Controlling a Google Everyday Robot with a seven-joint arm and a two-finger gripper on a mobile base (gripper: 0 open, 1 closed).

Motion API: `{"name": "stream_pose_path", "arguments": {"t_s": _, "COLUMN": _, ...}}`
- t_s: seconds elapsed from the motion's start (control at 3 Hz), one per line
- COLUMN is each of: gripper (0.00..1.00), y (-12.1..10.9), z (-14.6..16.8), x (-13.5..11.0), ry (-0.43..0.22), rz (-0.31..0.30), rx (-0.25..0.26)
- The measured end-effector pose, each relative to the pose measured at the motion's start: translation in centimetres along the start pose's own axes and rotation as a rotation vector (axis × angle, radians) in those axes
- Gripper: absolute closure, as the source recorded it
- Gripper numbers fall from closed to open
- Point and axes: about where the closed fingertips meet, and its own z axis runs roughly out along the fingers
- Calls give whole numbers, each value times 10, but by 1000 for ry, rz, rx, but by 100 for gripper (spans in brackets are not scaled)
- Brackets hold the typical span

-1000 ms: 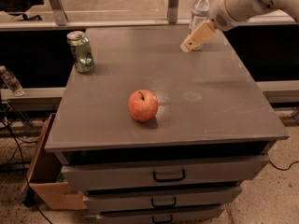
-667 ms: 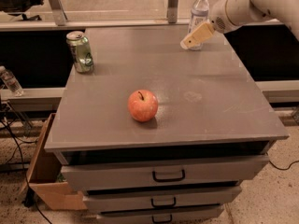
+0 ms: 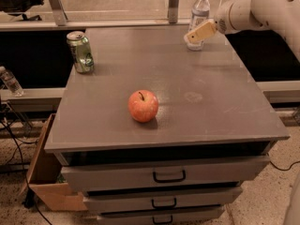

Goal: Move blue plastic bottle near apple

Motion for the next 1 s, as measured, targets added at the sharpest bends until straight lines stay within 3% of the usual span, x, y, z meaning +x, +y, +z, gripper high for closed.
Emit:
{"name": "stream_pose_path", "arguments": {"t_s": 0.67, "gripper": 0, "y": -3, "z": 42, "x": -10, "ry": -123, "rz": 91, "rx": -51}}
{"name": "stream_pose_path", "arguments": {"t_s": 1.0, "gripper": 18, "y": 0, "z": 55, "x": -11, "ry": -136, "rz": 106, "rx": -52}}
